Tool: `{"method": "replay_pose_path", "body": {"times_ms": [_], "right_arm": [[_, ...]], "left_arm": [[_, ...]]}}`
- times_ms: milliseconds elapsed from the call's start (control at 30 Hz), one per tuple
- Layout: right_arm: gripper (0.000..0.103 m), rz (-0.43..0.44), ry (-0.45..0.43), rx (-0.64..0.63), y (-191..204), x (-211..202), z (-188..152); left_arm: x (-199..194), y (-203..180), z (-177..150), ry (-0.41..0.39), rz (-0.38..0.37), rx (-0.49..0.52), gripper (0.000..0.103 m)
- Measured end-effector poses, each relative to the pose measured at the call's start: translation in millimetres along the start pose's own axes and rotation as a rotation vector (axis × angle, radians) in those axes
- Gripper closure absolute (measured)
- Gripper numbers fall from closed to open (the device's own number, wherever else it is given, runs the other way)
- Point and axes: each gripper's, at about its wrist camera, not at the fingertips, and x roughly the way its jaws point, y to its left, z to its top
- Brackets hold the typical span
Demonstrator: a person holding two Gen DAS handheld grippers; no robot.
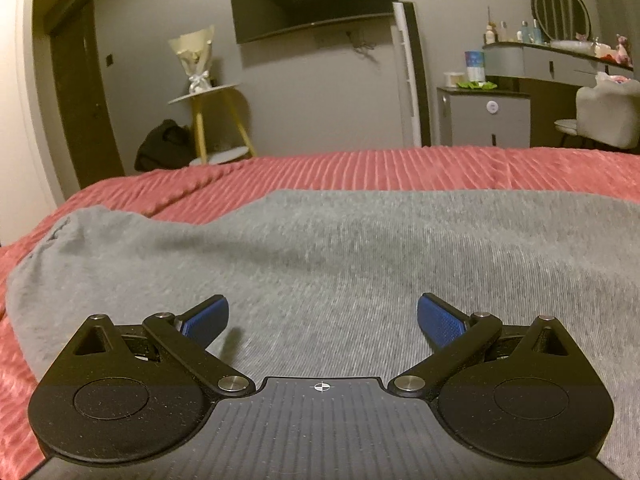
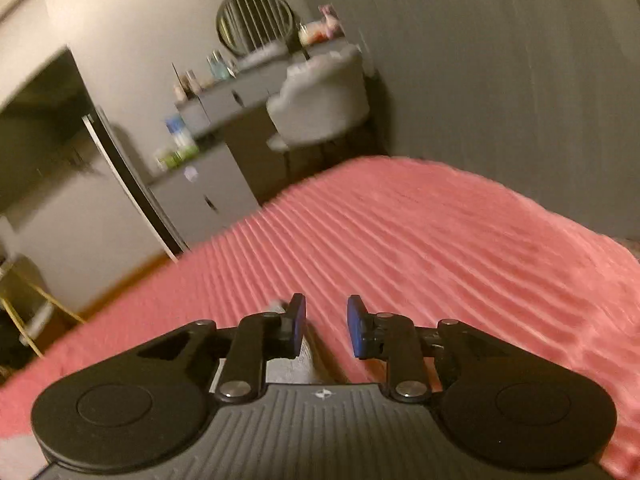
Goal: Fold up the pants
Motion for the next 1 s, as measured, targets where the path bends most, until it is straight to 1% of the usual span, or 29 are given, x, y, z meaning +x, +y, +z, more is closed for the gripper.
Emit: {"method": "replay_pose_path", "body": {"times_ms": [133, 167, 200, 233, 267, 300, 333, 367, 400, 433, 467, 500, 533, 567, 600, 633, 667, 700, 733, 767, 833, 900, 1000], "right_arm": [[0.077, 0.012, 0.017, -0.043, 23, -26, -21], [0.068, 0.035, 0.010, -0.046, 29, -36, -28], [0.062, 0.047, 0.006, -0.053, 34, -42, -33], [0.053, 0.057, -0.002, -0.049, 37, -52, -41], [0.045, 0.082, 0.004, -0.024, 35, -60, -50], [0.045, 0.107, 0.035, 0.008, 26, -65, -60], [0.046, 0.114, 0.091, 0.021, 22, -60, -69], [0.064, 0.076, 0.160, 0.022, 17, -54, -75], [0.082, -0.009, 0.197, -0.007, 11, -50, -84], [0.097, -0.048, 0.176, -0.035, 8, -55, -88], [0.103, -0.096, 0.145, -0.034, 7, -64, -89], [0.103, -0.176, 0.110, -0.009, 6, -75, -89], [0.097, -0.232, 0.087, 0.018, 5, -83, -89], [0.093, -0.262, 0.068, 0.068, 0, -95, -88], [0.093, -0.217, 0.058, 0.123, -7, -105, -90], [0.092, -0.133, 0.069, 0.192, -15, -112, -92], [0.090, -0.079, 0.097, 0.245, -19, -114, -96], [0.089, -0.045, 0.131, 0.296, -24, -112, -99], [0.085, -0.014, 0.155, 0.339, -30, -111, -103], [0.082, 0.004, 0.164, 0.379, -35, -112, -107], [0.080, 0.021, 0.167, 0.441, -41, -113, -114], [0.073, 0.030, 0.174, 0.485, -44, -115, -120], [0.071, -0.001, 0.187, 0.500, -39, -114, -117]], "left_arm": [[-1, 2, 1, -0.013, -0.004, -0.001, 0.000], [0, 2, 2, -0.009, -0.006, -0.003, 0.000], [2, 3, 3, -0.002, -0.007, -0.008, 0.000], [2, 3, 3, 0.003, -0.008, -0.016, 0.000], [4, 4, 3, 0.009, -0.011, -0.025, 0.000], [5, 5, 3, 0.013, -0.015, -0.033, 0.000], [5, 7, 3, 0.017, -0.024, -0.043, 0.000], [6, 9, 4, 0.019, -0.028, -0.050, 0.000], [7, 12, 4, 0.023, -0.027, -0.057, 0.000], [8, 15, 5, 0.028, -0.016, -0.067, 0.000], [9, 17, 6, 0.032, -0.001, -0.078, 0.000], [10, 20, 7, 0.032, 0.021, -0.093, 0.000], [11, 24, 8, 0.036, 0.045, -0.109, 0.000], [12, 28, 8, 0.040, 0.064, -0.127, 0.000], [13, 31, 8, 0.045, 0.075, -0.149, 0.000], [16, 35, 7, 0.058, 0.076, -0.173, 0.000], [17, 37, 7, 0.071, 0.072, -0.186, 0.000], [18, 38, 7, 0.078, 0.068, -0.192, 0.000], [18, 39, 7, 0.078, 0.066, -0.192, 0.000], [16, 39, 6, 0.072, 0.065, -0.188, 0.000], [13, 38, 5, 0.060, 0.063, -0.166, 0.000], [9, 36, 5, 0.048, 0.065, -0.135, 0.000], [2, 36, 5, 0.021, 0.087, -0.103, 0.000]]}}
